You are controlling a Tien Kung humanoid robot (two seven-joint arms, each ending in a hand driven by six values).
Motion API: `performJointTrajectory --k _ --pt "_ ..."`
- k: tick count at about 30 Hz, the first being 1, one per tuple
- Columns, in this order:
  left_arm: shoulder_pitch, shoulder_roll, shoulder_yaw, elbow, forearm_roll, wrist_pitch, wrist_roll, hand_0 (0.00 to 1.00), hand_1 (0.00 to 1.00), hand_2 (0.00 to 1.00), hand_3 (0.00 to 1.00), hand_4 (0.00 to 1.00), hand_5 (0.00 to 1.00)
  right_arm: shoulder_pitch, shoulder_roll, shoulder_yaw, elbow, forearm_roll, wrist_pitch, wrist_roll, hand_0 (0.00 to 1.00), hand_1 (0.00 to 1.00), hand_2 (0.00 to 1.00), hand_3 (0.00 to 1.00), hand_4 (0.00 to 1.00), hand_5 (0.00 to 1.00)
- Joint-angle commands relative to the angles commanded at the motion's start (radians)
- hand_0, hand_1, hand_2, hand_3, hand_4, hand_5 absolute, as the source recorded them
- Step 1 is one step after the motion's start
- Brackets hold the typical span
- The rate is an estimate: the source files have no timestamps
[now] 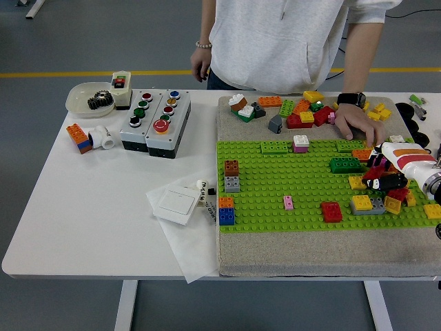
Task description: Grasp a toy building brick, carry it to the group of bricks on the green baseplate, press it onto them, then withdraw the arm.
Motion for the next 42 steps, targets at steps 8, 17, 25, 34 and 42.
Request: performJointTrajectory --k 8,17,25,34,42 --pt "0.001 0.0 -0.001 0.0 0.002 0.0 0.001 0.754 0.763 0.75 0.59 0.616 0.641 -0.003 0.0 -0.002 -0.001 -0.005 -0.004 0.002 0.233 0.422 0.493 0.495 0.761 0.41" --pt "0.003 0.0 -0.007 -0.001 0.012 -0.001 0.005 0.754 0.763 0.749 0.59 0.615 0.639 -0.003 0.0 -0.005 -0.001 -0.002 0.01 0.004 0.235 0.417 0.49 0.495 0.77 0.404" --pt "0.005 0.0 -0.009 -0.001 0.018 -0.001 0.007 0.754 0.765 0.749 0.589 0.617 0.642 -0.021 -0.013 0.016 0.033 -0.033 -0.012 0.002 0.236 0.417 0.485 0.489 0.749 0.396" --pt "0.004 0.0 -0.008 0.0 0.015 -0.001 0.006 0.754 0.764 0.749 0.588 0.616 0.641 -0.042 -0.048 0.052 0.084 -0.086 -0.01 -0.009 0.225 0.41 0.479 0.485 0.717 0.41" --pt "0.0 0.0 -0.004 0.0 0.01 0.0 0.003 0.754 0.763 0.748 0.588 0.617 0.643 -0.092 -0.061 0.126 0.126 -0.05 -0.042 -0.008 0.224 0.407 0.475 0.484 0.713 0.411"
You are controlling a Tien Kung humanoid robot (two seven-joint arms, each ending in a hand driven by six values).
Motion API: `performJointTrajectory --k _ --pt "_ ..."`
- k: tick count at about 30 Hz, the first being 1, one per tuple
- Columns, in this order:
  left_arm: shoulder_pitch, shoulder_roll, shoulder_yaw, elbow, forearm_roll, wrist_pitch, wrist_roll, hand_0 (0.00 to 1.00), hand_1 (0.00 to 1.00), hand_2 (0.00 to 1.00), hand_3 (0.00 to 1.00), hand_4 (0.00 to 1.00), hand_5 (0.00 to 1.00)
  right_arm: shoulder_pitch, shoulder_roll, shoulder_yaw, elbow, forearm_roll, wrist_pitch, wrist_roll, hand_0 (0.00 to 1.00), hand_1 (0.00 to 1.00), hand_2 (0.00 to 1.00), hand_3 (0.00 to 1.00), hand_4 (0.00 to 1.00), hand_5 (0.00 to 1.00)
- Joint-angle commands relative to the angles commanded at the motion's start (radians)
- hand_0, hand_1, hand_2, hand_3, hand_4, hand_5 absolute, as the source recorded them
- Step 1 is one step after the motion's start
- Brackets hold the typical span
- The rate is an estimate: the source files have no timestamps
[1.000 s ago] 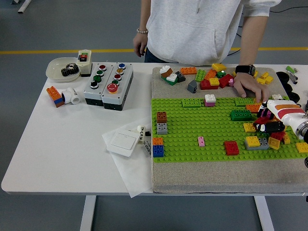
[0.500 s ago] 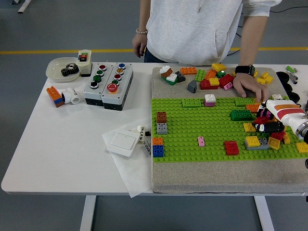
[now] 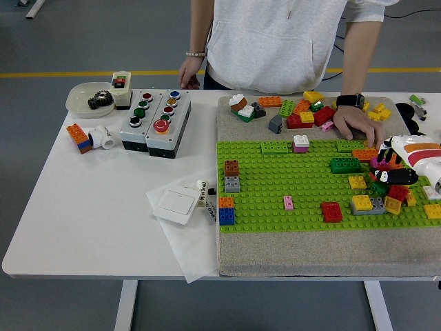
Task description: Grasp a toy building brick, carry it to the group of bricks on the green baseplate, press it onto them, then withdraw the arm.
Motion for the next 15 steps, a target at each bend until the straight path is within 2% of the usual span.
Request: performJointTrajectory --k 3,4,7,13,14,15 --pt "-0.001 0.0 0.001 0.0 0.0 0.0 0.0 0.754 0.76 0.748 0.589 0.616 0.643 -0.019 0.002 0.021 0.012 0.03 -0.017 0.002 0.226 0.405 0.472 0.484 0.709 0.408" --pt "0.0 0.0 0.002 0.0 -0.003 0.0 -0.002 0.754 0.76 0.748 0.589 0.616 0.643 -0.044 0.003 0.04 0.032 0.074 -0.04 0.005 0.226 0.405 0.472 0.484 0.709 0.408" --pt "0.001 0.0 0.0 0.001 -0.002 0.0 -0.001 0.754 0.76 0.748 0.589 0.616 0.643 -0.069 0.0 0.052 0.06 0.12 -0.053 0.006 0.226 0.405 0.472 0.484 0.709 0.408" --pt "0.001 -0.001 0.001 0.0 -0.003 0.0 -0.001 0.754 0.759 0.748 0.588 0.616 0.642 -0.079 -0.01 0.061 0.098 0.041 -0.056 -0.007 0.226 0.406 0.473 0.483 0.708 0.411" --pt "-0.002 -0.001 0.003 -0.001 -0.005 -0.001 -0.003 0.752 0.754 0.746 0.589 0.616 0.644 -0.077 -0.016 0.068 0.113 -0.002 -0.034 -0.016 0.291 0.442 0.506 0.504 0.734 0.377" --pt "-0.003 -0.001 0.003 -0.001 -0.006 -0.001 -0.003 0.752 0.754 0.746 0.589 0.616 0.644 -0.077 -0.018 0.07 0.117 -0.035 -0.027 -0.018 0.291 0.442 0.506 0.504 0.734 0.377"
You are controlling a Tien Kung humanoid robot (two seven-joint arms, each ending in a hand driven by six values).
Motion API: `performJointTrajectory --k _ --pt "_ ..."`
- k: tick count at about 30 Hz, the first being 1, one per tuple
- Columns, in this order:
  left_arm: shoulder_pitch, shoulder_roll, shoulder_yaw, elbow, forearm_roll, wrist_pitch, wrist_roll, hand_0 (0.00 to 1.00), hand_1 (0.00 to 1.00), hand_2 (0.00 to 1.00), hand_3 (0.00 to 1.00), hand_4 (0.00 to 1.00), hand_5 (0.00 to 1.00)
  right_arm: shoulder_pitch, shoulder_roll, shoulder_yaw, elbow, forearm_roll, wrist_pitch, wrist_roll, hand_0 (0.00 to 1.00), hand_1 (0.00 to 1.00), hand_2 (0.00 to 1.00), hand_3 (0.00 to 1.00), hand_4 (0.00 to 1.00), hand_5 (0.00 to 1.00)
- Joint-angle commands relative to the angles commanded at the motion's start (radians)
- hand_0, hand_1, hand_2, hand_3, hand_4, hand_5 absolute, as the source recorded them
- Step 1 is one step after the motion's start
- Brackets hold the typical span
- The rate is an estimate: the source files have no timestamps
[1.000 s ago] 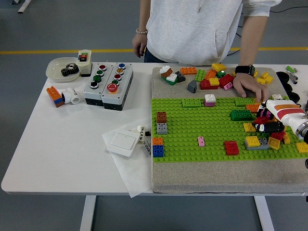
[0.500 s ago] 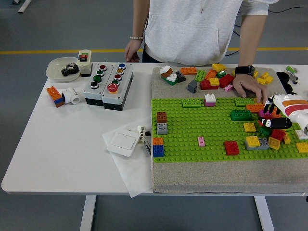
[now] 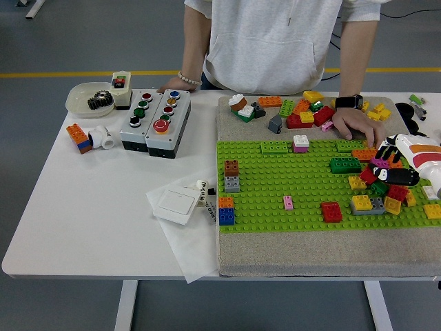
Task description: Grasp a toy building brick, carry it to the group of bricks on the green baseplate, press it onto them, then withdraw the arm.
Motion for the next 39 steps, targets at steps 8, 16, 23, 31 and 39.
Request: performJointTrajectory --k 8,16,23,31,39 --pt "0.0 -0.001 0.002 0.0 -0.003 0.001 -0.002 0.752 0.752 0.744 0.588 0.616 0.644 -0.025 -0.031 0.062 0.012 -0.165 0.134 -0.022 0.348 0.478 0.546 0.518 0.813 0.412" --pt "0.0 0.001 0.0 0.002 0.0 0.0 0.0 0.752 0.751 0.743 0.587 0.618 0.646 -0.081 -0.036 0.092 0.061 -0.092 0.117 -0.13 0.348 0.482 0.555 0.524 0.852 0.439" --pt "-0.001 -0.001 0.003 0.0 -0.002 0.001 -0.002 0.751 0.75 0.744 0.589 0.616 0.645 -0.124 -0.018 0.091 0.113 0.051 0.011 -0.258 0.457 0.526 0.63 0.665 0.998 0.68" --pt "0.004 0.0 0.001 -0.001 0.003 0.0 0.0 0.752 0.75 0.743 0.589 0.616 0.644 -0.137 -0.008 0.073 0.131 0.028 0.047 -0.34 0.455 0.528 0.635 0.715 0.998 0.738" --pt "0.008 0.002 -0.005 0.0 0.01 -0.001 0.004 0.75 0.748 0.742 0.589 0.616 0.645 -0.143 -0.012 0.073 0.172 -0.048 0.019 -0.288 0.433 0.527 0.635 0.712 0.998 0.762"
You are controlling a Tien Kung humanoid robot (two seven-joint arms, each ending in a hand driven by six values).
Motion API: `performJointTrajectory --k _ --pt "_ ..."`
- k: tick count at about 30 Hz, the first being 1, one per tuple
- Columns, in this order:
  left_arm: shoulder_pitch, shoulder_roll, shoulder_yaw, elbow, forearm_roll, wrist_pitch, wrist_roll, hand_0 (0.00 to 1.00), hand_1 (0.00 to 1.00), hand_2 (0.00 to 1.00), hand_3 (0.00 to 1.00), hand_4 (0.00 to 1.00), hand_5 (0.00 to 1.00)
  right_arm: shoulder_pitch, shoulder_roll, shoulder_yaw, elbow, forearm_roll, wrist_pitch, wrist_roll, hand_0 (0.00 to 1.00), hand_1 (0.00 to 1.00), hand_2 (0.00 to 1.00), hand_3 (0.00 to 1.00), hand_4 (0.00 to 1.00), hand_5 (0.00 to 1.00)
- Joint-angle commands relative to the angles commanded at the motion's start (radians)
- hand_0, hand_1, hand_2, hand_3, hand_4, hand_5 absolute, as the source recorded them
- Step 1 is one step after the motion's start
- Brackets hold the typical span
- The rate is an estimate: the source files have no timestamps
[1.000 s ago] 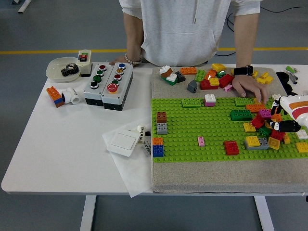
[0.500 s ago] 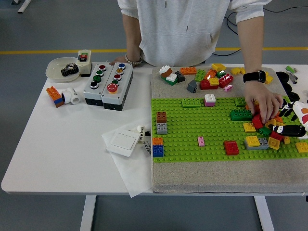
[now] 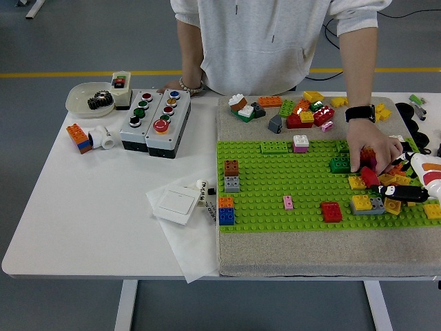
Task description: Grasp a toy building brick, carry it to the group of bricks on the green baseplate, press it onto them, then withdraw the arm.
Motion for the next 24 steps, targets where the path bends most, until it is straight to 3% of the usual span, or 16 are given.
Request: performJointTrajectory --k 13,24 --pt "0.001 0.001 -0.007 0.0 0.015 -0.001 0.005 0.751 0.748 0.74 0.589 0.615 0.645 -0.001 -0.01 0.008 0.034 -0.063 -0.002 0.039 0.415 0.523 0.631 0.706 0.998 0.755" --pt "-0.005 0.001 0.001 -0.001 0.001 0.0 0.0 0.751 0.747 0.741 0.589 0.615 0.645 0.044 -0.004 -0.034 0.011 -0.088 0.017 0.043 0.403 0.521 0.63 0.705 0.998 0.747"
